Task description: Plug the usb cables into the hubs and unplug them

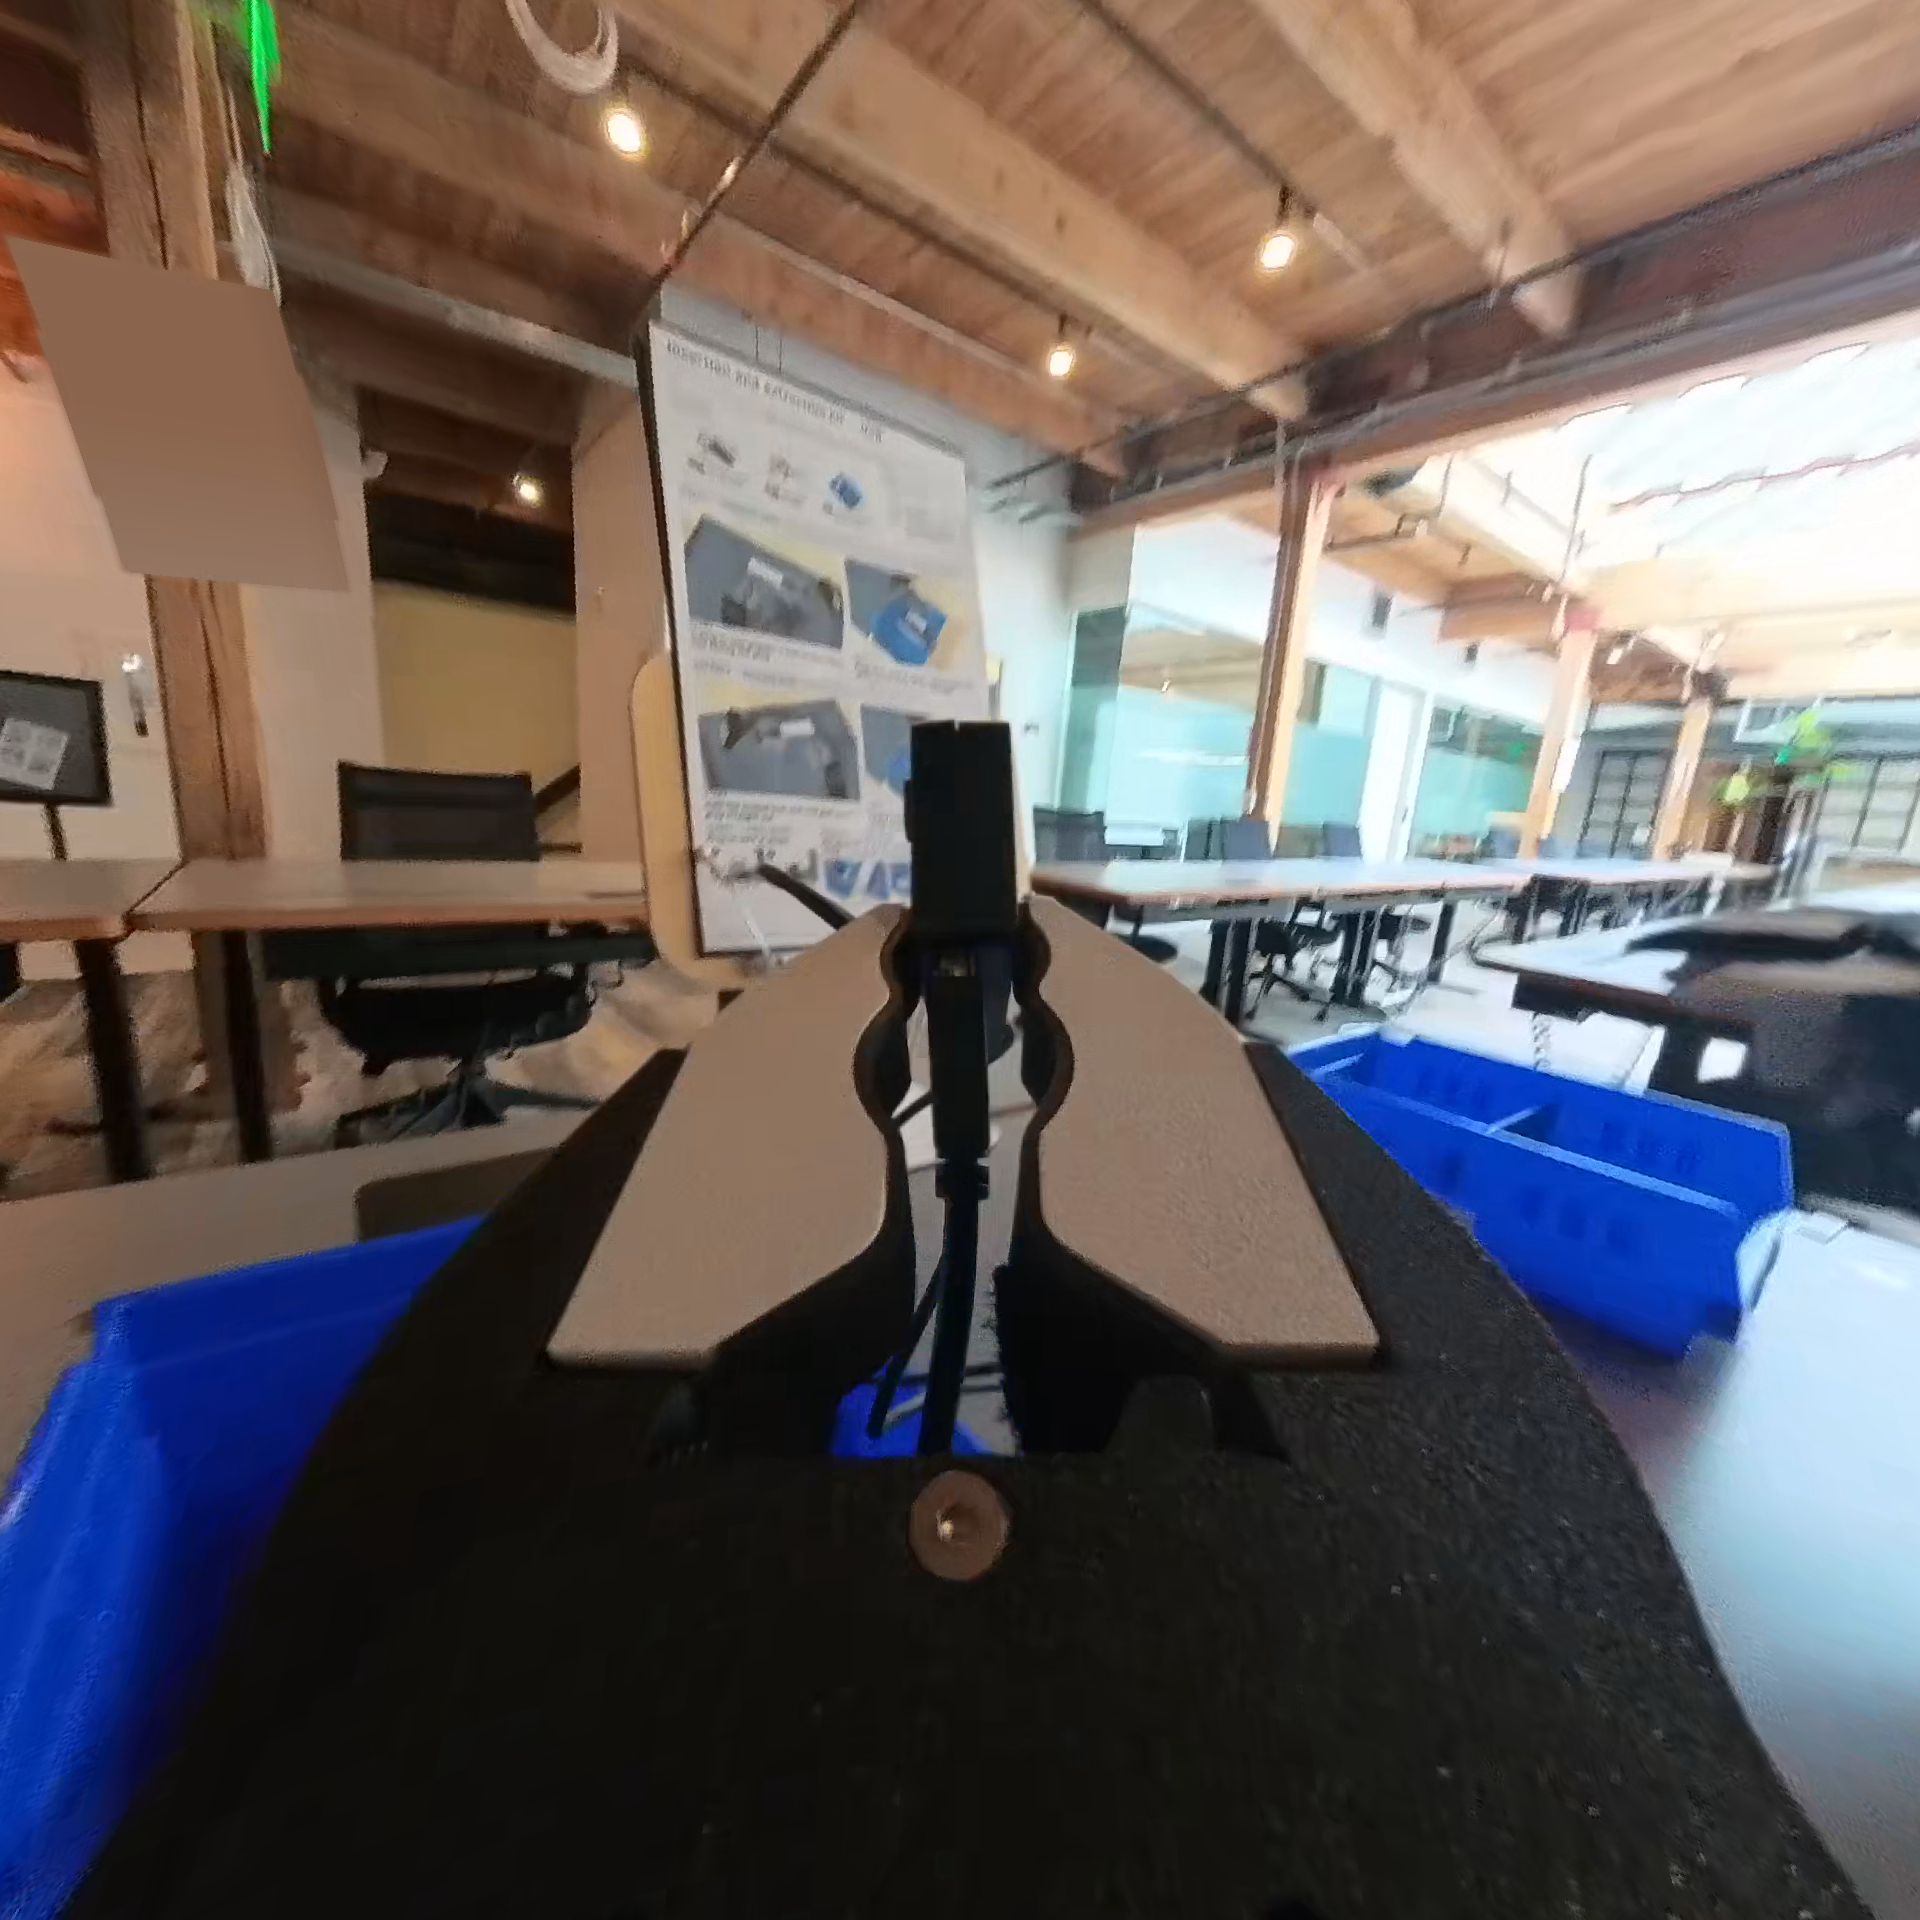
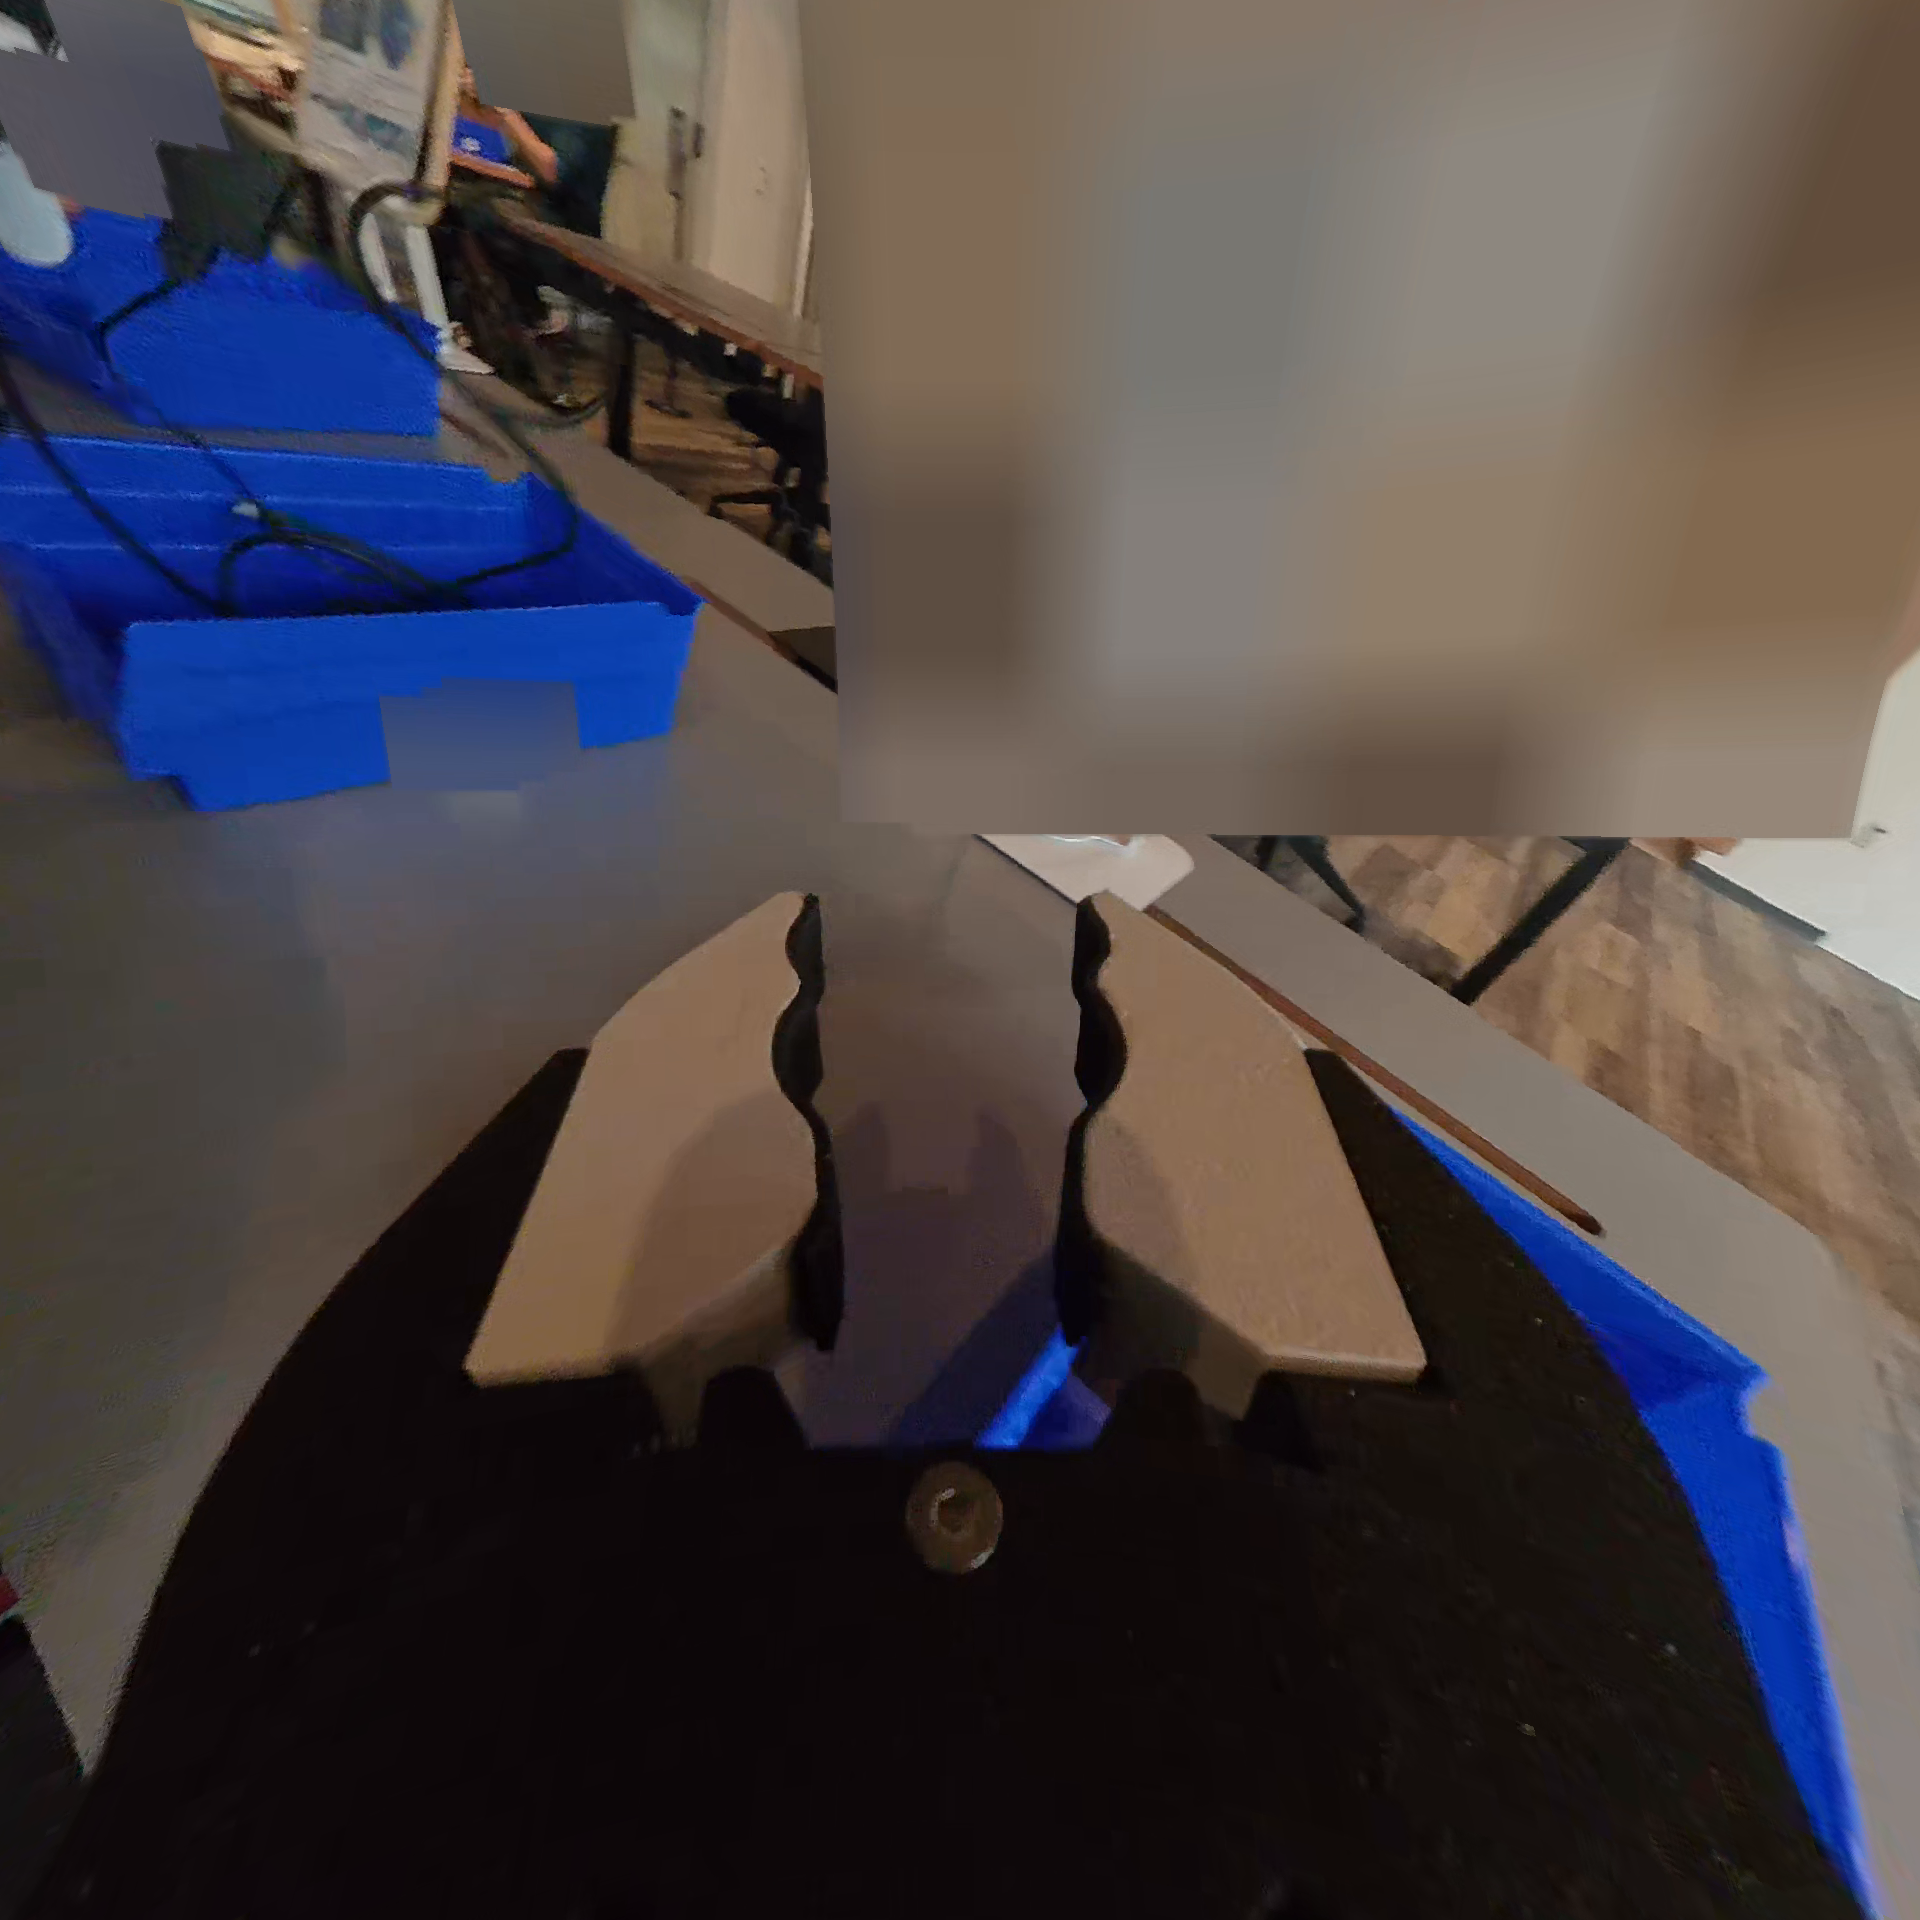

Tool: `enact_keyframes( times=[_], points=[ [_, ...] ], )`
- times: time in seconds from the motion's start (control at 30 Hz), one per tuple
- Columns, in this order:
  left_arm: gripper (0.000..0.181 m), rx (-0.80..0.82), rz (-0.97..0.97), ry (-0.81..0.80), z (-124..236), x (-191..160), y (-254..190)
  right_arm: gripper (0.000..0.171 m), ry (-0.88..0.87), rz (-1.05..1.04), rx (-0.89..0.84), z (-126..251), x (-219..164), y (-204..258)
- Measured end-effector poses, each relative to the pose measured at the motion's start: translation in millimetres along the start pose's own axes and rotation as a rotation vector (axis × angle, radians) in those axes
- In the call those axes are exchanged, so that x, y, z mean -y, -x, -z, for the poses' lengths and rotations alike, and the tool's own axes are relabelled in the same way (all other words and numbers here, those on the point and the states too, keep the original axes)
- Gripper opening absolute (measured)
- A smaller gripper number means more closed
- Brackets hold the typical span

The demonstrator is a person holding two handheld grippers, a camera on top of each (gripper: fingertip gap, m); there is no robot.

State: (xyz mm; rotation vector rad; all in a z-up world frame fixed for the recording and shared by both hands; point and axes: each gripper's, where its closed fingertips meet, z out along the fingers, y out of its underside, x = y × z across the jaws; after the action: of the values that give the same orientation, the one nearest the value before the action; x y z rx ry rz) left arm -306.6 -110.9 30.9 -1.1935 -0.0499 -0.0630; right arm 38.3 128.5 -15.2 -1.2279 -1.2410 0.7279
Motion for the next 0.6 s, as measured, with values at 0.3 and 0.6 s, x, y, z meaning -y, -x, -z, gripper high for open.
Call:
enact_keyframes(
  times=[0.3, 0.6],
  points=[
    [0.016, -0.150, 0.090, -0.258, 8.4, 53.3, -45.7, 0.042, -0.142, -0.089, 0.312, -31.7, 22.0, 80.2],
    [0.017, -0.341, 0.142, -0.326, -5.6, 62.5, -125.9, 0.044, -0.373, -0.296, 0.703, -28.8, 66.3, 171.6]
  ],
)
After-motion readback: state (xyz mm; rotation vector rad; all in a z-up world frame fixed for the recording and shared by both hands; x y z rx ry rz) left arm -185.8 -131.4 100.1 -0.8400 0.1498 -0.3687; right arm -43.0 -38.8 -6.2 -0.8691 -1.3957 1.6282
